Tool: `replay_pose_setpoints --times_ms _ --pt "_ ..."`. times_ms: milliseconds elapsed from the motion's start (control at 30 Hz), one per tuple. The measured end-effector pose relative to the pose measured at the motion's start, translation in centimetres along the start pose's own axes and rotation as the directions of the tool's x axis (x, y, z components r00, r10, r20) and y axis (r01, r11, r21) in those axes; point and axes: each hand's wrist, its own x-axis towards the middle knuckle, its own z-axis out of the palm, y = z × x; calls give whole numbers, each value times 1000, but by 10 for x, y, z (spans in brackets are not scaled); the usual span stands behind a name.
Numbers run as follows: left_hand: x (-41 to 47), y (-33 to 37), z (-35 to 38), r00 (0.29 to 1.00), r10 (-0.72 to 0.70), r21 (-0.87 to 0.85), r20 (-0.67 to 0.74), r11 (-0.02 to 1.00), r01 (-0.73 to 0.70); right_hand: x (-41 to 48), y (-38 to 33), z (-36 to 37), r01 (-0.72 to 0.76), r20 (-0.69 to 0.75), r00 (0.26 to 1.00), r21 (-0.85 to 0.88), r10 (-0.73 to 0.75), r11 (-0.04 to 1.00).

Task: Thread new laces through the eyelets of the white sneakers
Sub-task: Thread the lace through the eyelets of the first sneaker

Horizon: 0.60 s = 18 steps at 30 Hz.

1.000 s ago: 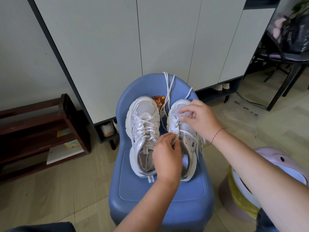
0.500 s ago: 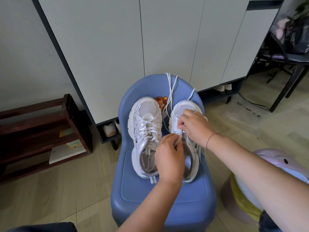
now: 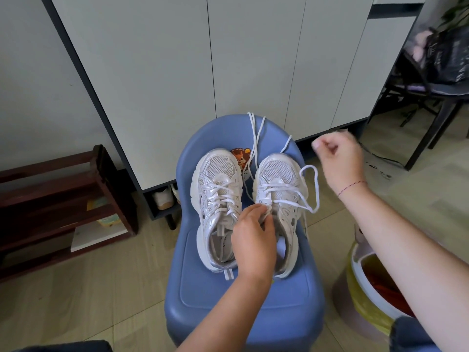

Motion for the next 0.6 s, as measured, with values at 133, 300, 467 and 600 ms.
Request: replay_pose_setpoints --times_ms 133,300,467,600 --pt "0 1 2 1000 -8 -5 -6 1000 8 -35 -16 20 140 445 882 70 -157 988" --pt "1 1 -1 1000 16 -14 18 1000 -15 -51 -16 37 269 621 766 -75 -166 960" --pt "3 -1 0 1000 13 0 24 1000 -13 -48 -17 41 376 644 740 -157 -194 913" --pt "3 0 0 1000 13 5 27 1000 -13 -45 -16 41 461 654 722 -211 -226 862"
